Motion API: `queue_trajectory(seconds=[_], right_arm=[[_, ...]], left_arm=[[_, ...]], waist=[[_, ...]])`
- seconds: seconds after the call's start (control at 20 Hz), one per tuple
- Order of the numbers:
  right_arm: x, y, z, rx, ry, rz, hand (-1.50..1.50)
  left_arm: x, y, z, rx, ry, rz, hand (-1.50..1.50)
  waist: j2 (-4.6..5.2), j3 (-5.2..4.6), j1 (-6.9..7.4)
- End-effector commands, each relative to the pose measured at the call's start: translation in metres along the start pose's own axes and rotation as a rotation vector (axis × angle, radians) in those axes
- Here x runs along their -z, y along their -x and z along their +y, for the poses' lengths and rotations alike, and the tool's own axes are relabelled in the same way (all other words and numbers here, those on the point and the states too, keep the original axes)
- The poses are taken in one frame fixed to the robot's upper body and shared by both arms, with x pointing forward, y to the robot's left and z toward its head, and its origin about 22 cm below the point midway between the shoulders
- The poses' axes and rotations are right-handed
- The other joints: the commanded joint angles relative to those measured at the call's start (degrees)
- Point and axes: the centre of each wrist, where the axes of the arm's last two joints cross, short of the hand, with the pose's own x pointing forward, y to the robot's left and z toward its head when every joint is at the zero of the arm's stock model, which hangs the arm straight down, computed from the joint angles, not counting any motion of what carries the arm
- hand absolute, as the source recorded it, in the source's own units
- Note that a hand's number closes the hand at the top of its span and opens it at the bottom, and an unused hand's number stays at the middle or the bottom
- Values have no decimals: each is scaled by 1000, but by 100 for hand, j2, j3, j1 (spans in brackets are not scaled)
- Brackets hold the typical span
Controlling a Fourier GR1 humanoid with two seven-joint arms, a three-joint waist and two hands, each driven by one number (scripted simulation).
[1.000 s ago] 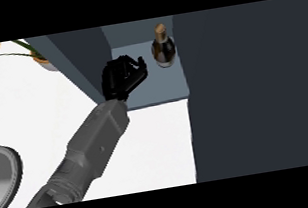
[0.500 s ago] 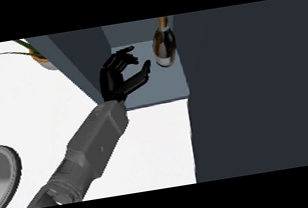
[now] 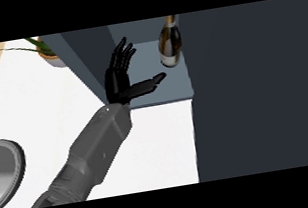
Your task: Pick up the wine, place it into the cabinet and close the cabinet
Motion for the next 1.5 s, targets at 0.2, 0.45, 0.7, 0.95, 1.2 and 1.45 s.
queue_trajectory(seconds=[0.2, 0.45, 0.7, 0.95, 1.2, 1.45], right_arm=[[-6, -15, 14, 2, 4, 0, -150], [-8, -9, 8, 1, 17, 12, -150], [4, -10, 12, 6, 20, 5, -150], [-5, -26, 19, 15, -8, -10, -150], [17, -16, 15, -25, -12, -4, -150], [5, -4, 3, -131, -158, 59, 150]], left_arm=[[-11, -12, 18, 29, 44, -47, -150], [-36, -34, -3, -1, 144, -17, -150], [-71, -68, 11, -57, 233, 19, -150], [-104, -104, 9, -47, 217, 18, -150], [-143, -133, 24, -66, 231, 1, -150], [-148, -158, 36, -49, 197, -29, -150]], waist=[[-154, 63, 255], [-166, 67, 293], [-141, 65, 308], [-117, 63, 186], [-100, 62, 199], [-99, 63, 208]])
